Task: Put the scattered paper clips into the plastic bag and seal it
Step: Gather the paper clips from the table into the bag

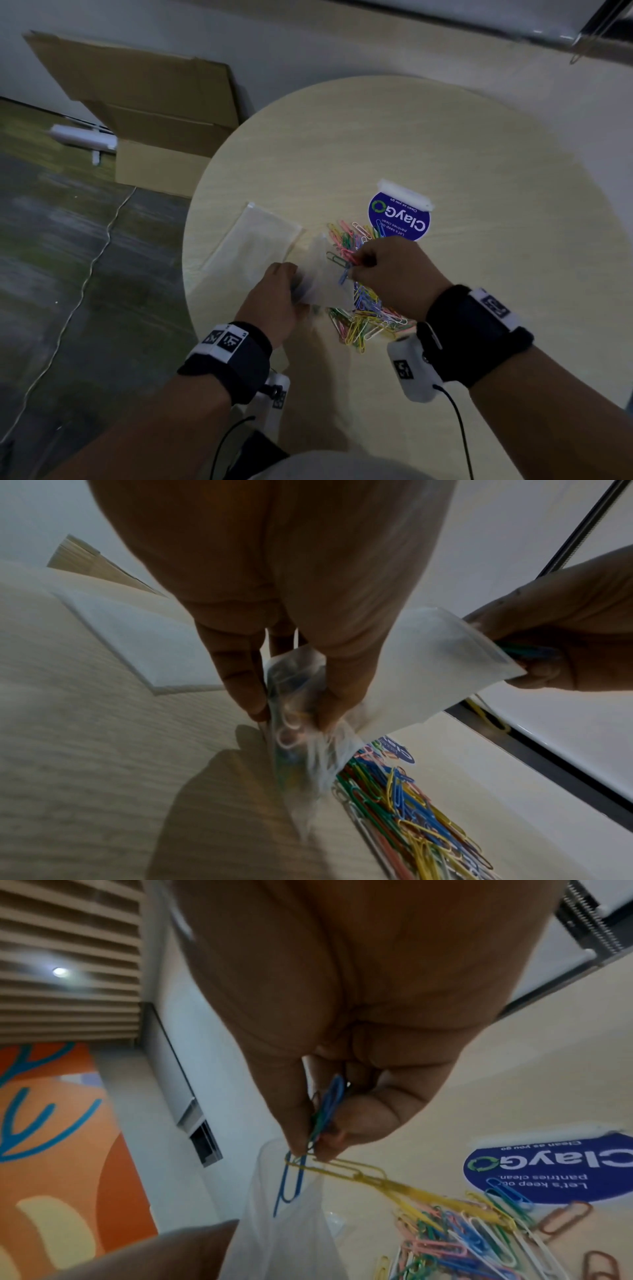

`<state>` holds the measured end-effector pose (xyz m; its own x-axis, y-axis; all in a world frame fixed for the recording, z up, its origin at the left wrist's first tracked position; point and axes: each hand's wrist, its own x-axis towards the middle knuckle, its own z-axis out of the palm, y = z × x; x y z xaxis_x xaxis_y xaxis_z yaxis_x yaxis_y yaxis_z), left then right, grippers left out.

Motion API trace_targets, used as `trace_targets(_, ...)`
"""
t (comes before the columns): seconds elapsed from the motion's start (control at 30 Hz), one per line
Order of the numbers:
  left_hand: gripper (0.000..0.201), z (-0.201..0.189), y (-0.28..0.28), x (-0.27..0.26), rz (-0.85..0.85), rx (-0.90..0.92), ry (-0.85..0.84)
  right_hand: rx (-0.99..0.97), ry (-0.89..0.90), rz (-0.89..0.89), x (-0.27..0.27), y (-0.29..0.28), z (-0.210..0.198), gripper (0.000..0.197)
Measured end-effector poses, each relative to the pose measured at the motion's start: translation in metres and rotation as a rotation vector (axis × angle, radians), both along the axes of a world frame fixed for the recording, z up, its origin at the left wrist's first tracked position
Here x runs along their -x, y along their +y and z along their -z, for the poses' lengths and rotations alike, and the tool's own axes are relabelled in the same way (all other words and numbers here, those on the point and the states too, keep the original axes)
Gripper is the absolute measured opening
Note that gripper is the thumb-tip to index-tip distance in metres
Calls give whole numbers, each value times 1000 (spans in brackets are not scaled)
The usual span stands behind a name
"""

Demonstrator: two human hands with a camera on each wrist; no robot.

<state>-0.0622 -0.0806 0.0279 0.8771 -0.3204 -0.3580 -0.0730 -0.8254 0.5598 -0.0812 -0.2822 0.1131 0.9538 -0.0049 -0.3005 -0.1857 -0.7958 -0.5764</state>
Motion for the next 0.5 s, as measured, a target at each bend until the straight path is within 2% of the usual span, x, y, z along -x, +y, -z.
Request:
trace_targets(0.1, 40, 1, 0, 1, 15, 15, -20, 95, -22, -58, -1, 11, 1, 23)
trace_targets(0.17, 37, 1, -1, 2, 15, 38, -24, 127, -42, -103, -3, 16, 0, 14)
trace_targets(0.23, 34, 2, -1, 2, 21, 64, -21, 78, -27, -115, -3, 17, -3, 29)
trace_targets(0.3, 33, 0, -1, 2, 13, 74, -15, -56, -52, -34, -3, 12, -8, 33)
trace_targets(0.4, 36, 2, 2, 1, -20, 61, 4, -402, -60, 269, 4, -9, -9, 22)
trace_targets(0.43, 39, 2, 3, 1, -37, 61, 25, -452, -58, 360, 8, -18, -3, 18)
trace_targets(0.5, 41, 2, 5, 2, -44, 68, 50, -319, -43, 438, 19, -40, 17, 14)
